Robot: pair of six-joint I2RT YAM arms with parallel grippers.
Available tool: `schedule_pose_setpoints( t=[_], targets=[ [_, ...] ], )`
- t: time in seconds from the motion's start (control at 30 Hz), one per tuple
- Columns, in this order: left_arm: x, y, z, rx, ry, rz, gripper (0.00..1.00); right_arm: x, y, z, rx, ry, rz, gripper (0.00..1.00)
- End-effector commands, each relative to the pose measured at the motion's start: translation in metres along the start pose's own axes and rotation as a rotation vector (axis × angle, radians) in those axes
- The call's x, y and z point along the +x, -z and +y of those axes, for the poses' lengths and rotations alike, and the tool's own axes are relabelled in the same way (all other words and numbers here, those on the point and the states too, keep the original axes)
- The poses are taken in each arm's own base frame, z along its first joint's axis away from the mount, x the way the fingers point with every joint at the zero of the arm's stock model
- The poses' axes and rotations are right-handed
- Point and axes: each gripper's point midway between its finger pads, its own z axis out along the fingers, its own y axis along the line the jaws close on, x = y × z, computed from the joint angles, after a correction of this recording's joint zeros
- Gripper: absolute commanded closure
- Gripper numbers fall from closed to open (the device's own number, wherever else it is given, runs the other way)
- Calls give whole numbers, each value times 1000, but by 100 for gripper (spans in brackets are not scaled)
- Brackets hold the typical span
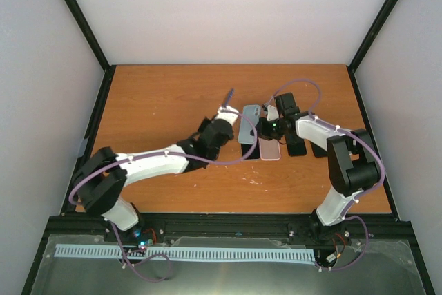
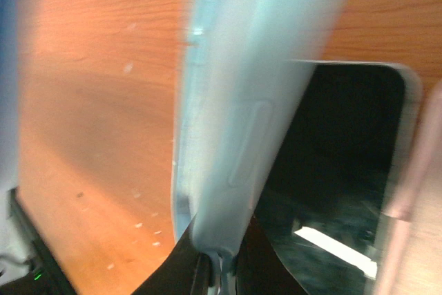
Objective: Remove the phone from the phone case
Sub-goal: Remove the phone case from the phone, then place the phone case at the center of the board.
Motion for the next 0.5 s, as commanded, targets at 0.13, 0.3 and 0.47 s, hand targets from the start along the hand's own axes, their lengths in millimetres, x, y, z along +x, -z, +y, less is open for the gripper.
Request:
schedule_pose_setpoints(
  t=[0.13,0.3,0.47],
  targets=[
    [34,4,38,-143,101,130,100,-3,20,28,-101,99,-32,97],
    [84,15,52,-233,73,294,100,14,15,54,-250,111,56,97],
    [114,30,52,-189,112,363,100,44,-24,57,-234,59,209,97]
  ],
)
